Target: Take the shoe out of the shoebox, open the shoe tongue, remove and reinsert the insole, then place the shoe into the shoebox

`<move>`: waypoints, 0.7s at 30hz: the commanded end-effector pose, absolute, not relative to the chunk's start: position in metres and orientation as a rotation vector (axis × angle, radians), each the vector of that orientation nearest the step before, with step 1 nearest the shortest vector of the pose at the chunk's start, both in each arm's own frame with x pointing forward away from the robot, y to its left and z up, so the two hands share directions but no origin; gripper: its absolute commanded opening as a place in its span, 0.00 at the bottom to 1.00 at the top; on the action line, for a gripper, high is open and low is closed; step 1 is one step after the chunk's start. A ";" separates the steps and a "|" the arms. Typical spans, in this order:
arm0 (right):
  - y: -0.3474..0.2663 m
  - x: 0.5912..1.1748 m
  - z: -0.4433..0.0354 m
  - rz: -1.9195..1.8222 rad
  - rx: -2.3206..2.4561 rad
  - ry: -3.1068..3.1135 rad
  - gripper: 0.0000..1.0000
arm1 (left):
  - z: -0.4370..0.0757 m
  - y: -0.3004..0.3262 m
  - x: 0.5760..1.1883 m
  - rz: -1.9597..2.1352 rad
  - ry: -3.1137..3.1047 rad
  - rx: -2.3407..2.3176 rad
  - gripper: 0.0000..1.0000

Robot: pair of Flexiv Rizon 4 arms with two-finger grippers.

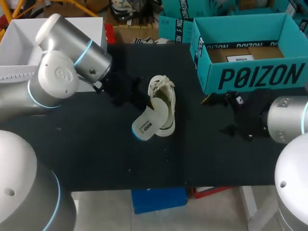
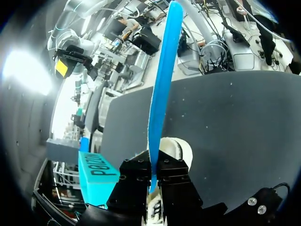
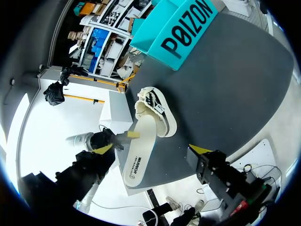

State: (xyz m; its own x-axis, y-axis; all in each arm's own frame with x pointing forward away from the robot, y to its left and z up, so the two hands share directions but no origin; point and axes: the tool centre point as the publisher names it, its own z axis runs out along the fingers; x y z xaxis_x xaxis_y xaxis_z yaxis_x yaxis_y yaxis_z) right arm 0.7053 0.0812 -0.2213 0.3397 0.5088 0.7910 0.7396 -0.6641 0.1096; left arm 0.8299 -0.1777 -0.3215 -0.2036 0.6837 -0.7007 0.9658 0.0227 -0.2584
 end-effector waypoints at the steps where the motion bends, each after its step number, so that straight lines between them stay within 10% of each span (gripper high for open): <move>1: 0.084 0.699 -0.227 -1.370 -2.442 -1.035 1.00 | -0.323 -0.181 0.832 -1.004 1.928 1.685 0.00; 21: 0.084 0.699 -0.227 -1.370 -2.442 -1.035 1.00 | -0.324 -0.183 0.842 -0.965 1.926 1.708 0.00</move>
State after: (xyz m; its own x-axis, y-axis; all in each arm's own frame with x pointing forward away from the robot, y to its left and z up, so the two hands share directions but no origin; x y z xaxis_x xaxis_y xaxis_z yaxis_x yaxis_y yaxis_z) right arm 0.7053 0.0812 -0.2213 0.3397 0.5088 0.7910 0.7396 -0.6641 0.1096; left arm 0.8385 -0.1787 -0.3254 -0.1818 0.6960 -0.6946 0.9721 0.0207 -0.2336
